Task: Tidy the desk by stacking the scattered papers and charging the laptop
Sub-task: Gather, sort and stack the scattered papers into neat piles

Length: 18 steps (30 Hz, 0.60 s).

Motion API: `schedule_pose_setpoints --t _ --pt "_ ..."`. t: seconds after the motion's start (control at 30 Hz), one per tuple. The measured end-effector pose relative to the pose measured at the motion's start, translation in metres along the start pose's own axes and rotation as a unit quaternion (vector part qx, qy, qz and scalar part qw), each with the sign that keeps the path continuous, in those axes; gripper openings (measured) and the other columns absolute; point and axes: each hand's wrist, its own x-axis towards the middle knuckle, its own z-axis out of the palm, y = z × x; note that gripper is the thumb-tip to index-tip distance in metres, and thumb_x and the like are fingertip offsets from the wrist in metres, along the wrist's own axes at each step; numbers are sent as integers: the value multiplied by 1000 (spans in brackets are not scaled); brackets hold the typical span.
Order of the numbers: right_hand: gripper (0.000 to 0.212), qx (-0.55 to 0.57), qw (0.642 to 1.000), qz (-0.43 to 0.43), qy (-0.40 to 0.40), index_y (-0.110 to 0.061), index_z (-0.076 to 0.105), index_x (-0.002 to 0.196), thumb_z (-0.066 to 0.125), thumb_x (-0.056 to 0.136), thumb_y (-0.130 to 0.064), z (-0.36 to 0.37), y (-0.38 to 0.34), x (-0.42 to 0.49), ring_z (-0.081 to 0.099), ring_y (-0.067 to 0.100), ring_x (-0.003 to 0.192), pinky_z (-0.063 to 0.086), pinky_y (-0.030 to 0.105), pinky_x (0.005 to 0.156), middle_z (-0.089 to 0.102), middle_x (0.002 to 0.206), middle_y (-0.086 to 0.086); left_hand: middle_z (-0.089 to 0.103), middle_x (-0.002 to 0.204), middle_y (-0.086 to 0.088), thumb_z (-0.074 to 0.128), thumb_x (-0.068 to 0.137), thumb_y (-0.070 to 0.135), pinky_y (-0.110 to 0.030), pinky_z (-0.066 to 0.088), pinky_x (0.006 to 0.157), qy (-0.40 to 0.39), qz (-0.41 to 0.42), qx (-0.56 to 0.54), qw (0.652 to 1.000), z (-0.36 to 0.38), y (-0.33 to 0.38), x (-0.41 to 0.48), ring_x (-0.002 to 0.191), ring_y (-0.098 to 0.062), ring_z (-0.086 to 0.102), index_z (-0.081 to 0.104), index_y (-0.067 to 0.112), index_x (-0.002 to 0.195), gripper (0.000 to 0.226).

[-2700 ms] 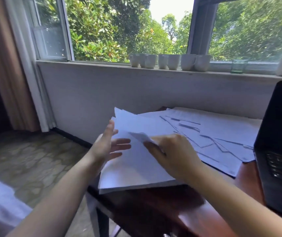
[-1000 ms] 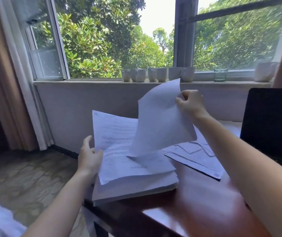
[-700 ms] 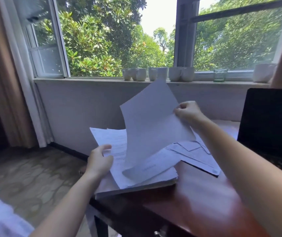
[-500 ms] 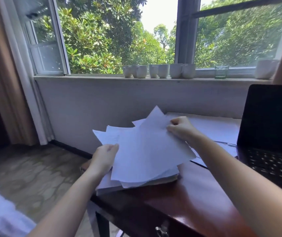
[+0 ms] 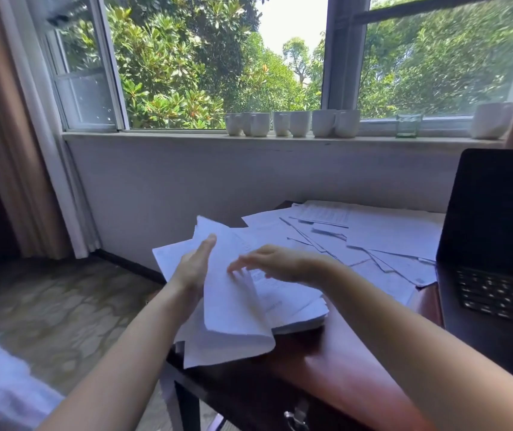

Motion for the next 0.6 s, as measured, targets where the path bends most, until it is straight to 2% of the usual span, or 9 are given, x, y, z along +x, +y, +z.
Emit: schedule_pose_setpoints --t 0.07,0.1,0.13,0.2,0.27,0.37,0.43,0.53,0.6 --pt "32 -9 1000 -15 -4 -11 62 123 42 99 -16 4 4 0 49 11 119 39 19 93 57 132 1 68 106 -24 52 87 16 -38 47 81 8 21 36 999 -2 0 -2 85 -28 64 64 -1 106 29" --pt "31 0 1000 -15 14 -10 61 124 45 98 -11 3 7 0 51 11 119 39 20 97 58 130 1 68 99 -24 46 86 -1 -38 47 74 15 30 52 998 -3 -1 -2 78 -29 64 64 -2 101 23" --pt "32 8 999 -7 46 -11 60 125 47 96 -10 1 11 1 52 12 119 39 21 99 59 129 1 69 94 -23 42 85 -8 -37 49 70 18 33 64 997 -4 -2 -1 74 -29 64 64 -1 98 27" --pt "35 -43 989 34 140 -15 57 128 50 93 -15 -7 24 2 51 15 122 39 24 96 57 131 1 71 91 -17 42 87 -8 -37 53 69 20 35 56 998 -8 0 -2 74 -30 66 63 6 100 29" --pt "47 -157 962 111 193 -18 48 134 57 89 -29 -15 41 -1 47 20 125 39 30 100 50 138 2 71 92 -15 44 89 -7 -40 54 73 8 55 18 998 -11 5 -4 77 -31 67 62 10 106 29" --pt "68 -236 941 192 149 -16 43 133 67 78 -48 -15 57 -9 46 24 123 42 34 96 47 136 3 70 93 -15 45 94 -5 -35 58 65 -15 107 -50 993 -11 17 -9 73 -27 69 61 9 107 26" --pt "63 -238 939 202 146 -14 48 125 68 77 -50 -13 61 -11 50 25 115 42 31 84 52 126 5 71 88 -11 45 95 -3 -29 57 56 -25 122 -82 989 -12 20 -10 67 -20 70 61 11 104 23" --pt "40 -252 928 211 178 -15 54 100 68 76 -42 -16 63 -12 54 24 91 42 30 70 58 101 4 70 91 -12 58 85 1 -29 57 56 -27 121 -93 988 -16 16 -10 67 -19 70 62 10 105 22" --pt "26 -244 928 213 185 -15 53 84 68 74 -33 -20 64 -16 54 20 71 43 27 62 59 79 2 69 93 -16 59 76 4 -32 57 59 -4 100 -52 994 -22 8 -7 68 -23 69 61 8 100 24"
